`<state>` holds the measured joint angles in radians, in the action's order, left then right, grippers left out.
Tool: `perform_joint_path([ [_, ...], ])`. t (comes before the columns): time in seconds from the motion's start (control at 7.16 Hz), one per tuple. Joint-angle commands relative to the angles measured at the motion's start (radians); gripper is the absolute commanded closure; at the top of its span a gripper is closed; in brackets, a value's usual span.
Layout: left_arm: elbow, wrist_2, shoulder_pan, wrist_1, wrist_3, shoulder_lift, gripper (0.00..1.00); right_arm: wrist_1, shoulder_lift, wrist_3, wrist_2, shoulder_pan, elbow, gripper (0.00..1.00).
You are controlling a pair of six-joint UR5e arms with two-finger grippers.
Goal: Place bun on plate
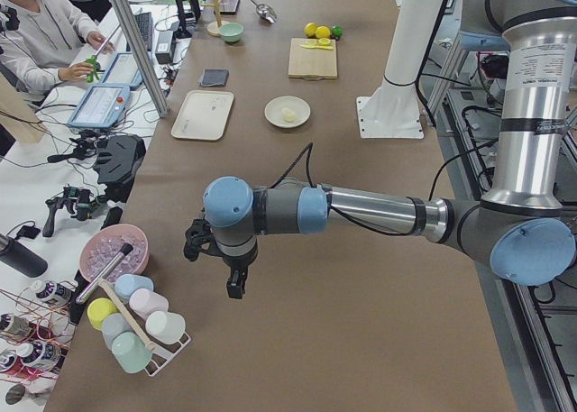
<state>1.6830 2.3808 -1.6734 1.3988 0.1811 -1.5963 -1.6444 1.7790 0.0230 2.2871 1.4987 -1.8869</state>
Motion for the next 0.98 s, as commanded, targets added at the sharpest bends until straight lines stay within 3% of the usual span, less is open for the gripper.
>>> perform_joint_path([
  [0.0,0.001,0.0,0.0,0.0,0.0,0.001,0.02,0.0,0.0,0.0,0.003,0.0,0.002,0.0],
  [0.84,-0.003,-0.015,0.0,-0.001,-0.003,0.001,0.02,0.002,-0.003,0.0,0.003,0.0,0.0,0.0],
])
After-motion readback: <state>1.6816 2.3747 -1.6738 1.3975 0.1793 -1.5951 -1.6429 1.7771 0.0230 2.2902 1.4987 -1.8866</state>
